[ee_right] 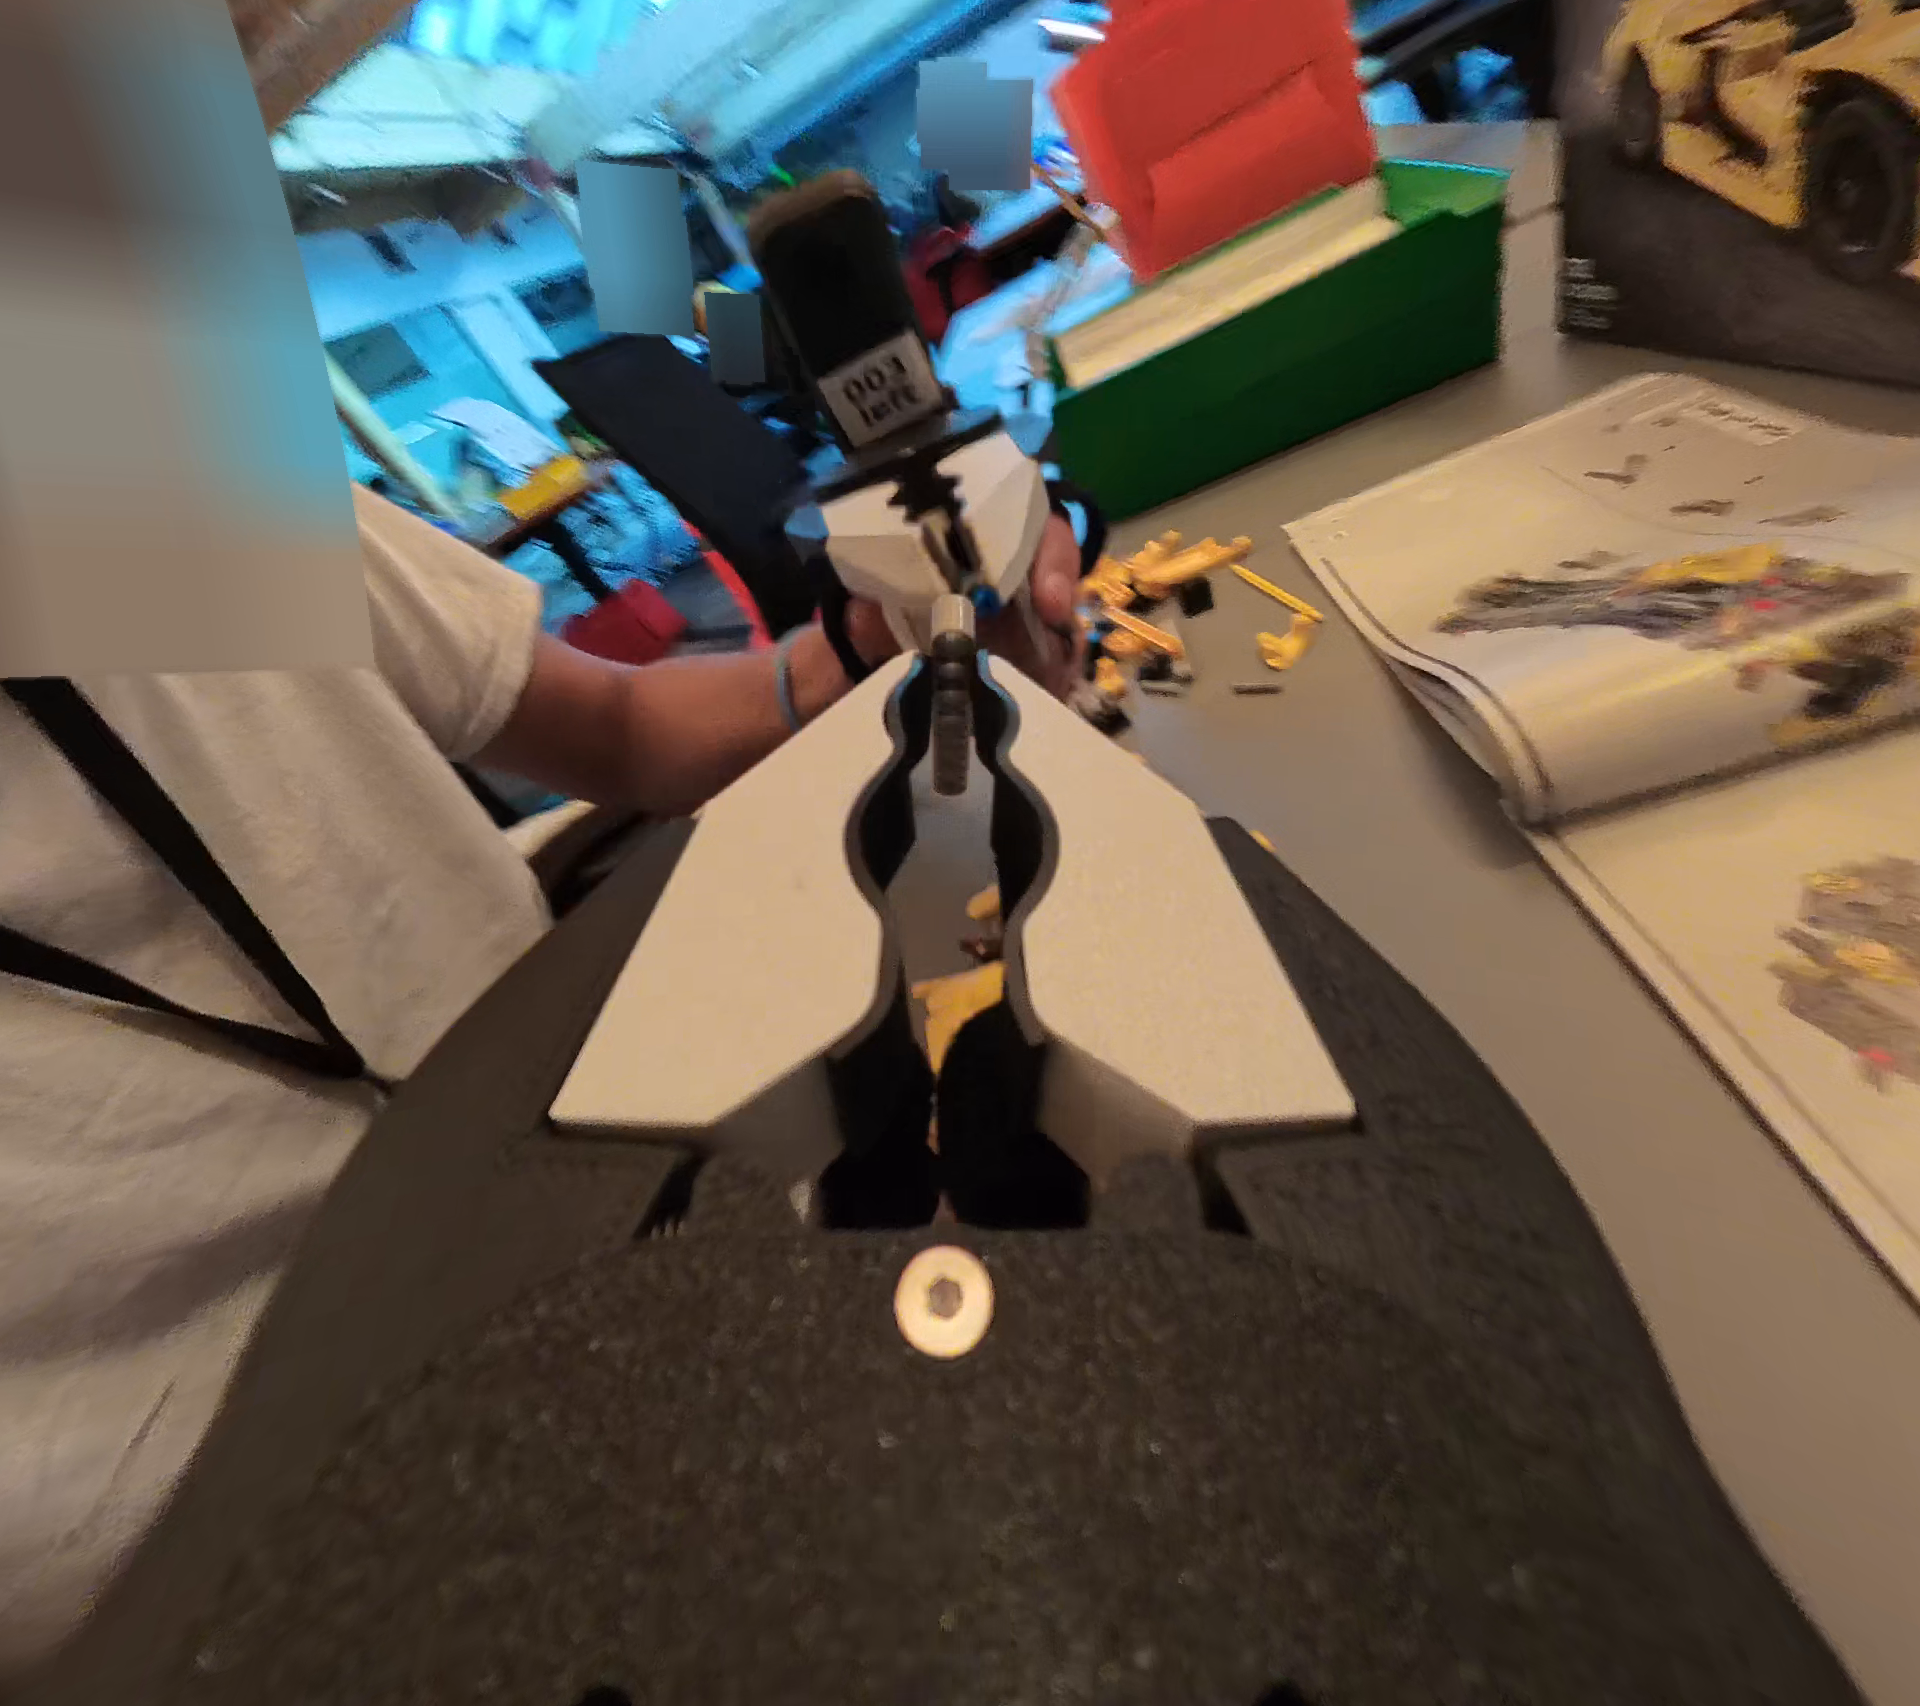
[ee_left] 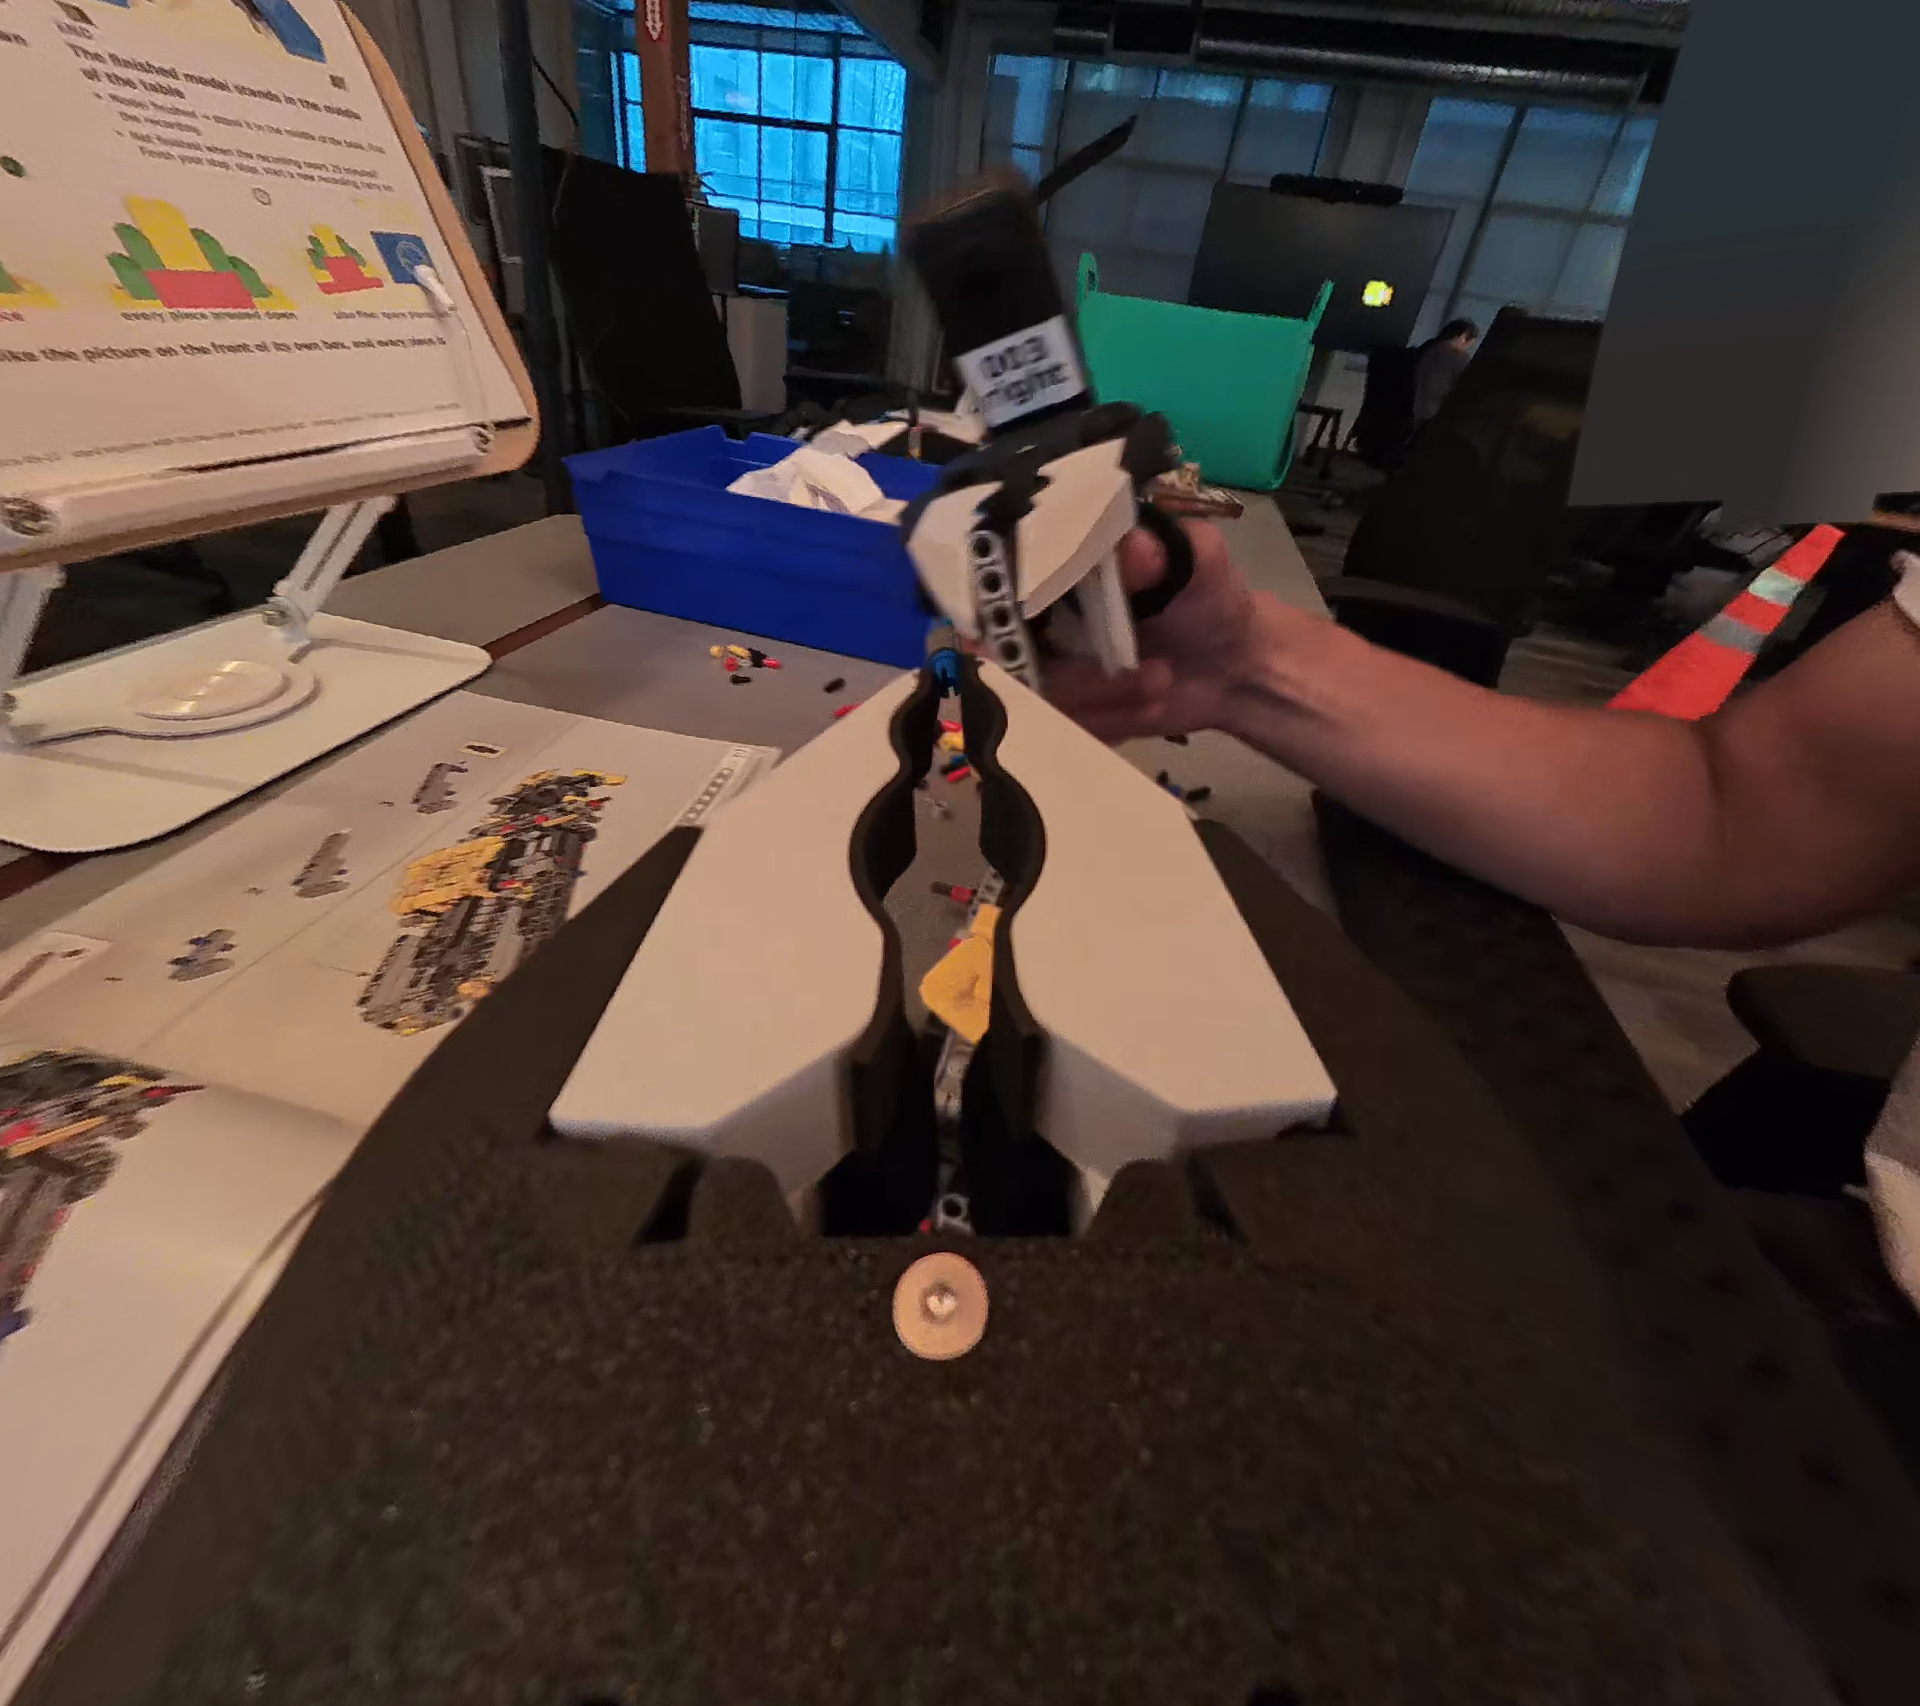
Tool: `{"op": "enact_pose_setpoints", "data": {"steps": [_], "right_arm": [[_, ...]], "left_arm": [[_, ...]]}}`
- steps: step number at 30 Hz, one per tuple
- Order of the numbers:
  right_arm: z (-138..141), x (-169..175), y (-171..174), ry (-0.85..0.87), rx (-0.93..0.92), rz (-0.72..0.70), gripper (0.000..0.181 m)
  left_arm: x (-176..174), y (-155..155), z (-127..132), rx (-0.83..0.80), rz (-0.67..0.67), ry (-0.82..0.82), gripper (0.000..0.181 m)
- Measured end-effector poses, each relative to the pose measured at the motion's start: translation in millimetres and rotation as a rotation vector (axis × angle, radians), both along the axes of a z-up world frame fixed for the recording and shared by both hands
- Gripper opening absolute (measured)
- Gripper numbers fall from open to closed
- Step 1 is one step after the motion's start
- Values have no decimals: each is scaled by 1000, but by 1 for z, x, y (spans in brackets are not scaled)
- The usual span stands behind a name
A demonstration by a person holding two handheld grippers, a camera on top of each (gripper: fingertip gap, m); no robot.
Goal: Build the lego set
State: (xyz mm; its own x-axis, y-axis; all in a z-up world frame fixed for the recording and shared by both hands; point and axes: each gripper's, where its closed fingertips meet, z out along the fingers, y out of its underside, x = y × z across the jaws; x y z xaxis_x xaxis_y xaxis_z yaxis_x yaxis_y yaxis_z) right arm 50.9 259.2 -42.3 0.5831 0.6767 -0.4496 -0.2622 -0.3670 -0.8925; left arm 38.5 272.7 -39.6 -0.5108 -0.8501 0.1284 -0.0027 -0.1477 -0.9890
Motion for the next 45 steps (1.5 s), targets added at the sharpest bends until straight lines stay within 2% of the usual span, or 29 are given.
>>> {"op": "enact_pose_setpoints", "data": {"steps": [1,2,3,5,7,8,10,14,19,22,25,32,34,35,38,40,42,45], "right_arm": [[1,3,-9,-95,-26,-37,6],[-6,1,-25,-262,-67,-47,6],[-23,-3,-46,-468,-152,-34,7],[-70,-4,-99,-845,-467,35,7],[-109,-3,-143,-1064,-725,118,7],[-125,-5,-157,-1106,-814,163,7],[-150,-6,-170,-1145,-903,204,7],[-174,-2,-171,-1162,-891,196,7],[-174,-4,-169,-1191,-811,178,8],[-172,-6,-168,-1169,-809,160,17],[-170,-5,-161,-1159,-772,121,15],[-174,-7,-156,-1178,-704,130,7],[-158,-18,-138,-1099,-557,101,7],[-138,-24,-124,-1015,-478,61,7],[-33,-37,-67,-682,-70,-119,7],[16,-28,-41,-452,91,-177,6],[28,-23,-24,-312,137,-147,7],[25,-26,-14,-234,148,-74,6]], "left_arm": [[-2,7,4,-13,12,-10,4],[-5,13,7,-36,19,-20,4],[-7,16,10,-55,20,-27,4],[-9,18,15,-70,24,-47,4],[-7,15,14,-55,23,-43,4],[-6,13,12,-40,25,-38,4],[-4,9,8,-30,19,-25,4],[-1,4,2,-12,16,-11,4],[0,1,-3,24,23,1,4],[0,3,-3,21,25,2,4],[-1,3,-1,14,24,-3,4],[-3,-2,-1,17,-8,-3,4],[-7,-8,2,12,-52,-15,4],[-10,-13,5,1,-83,-35,4],[-22,-22,19,-42,-159,-103,4],[-26,-23,23,-68,-190,-129,4],[-29,-23,27,-93,-204,-146,3],[-30,-24,25,-80,-219,-139,3]]}}
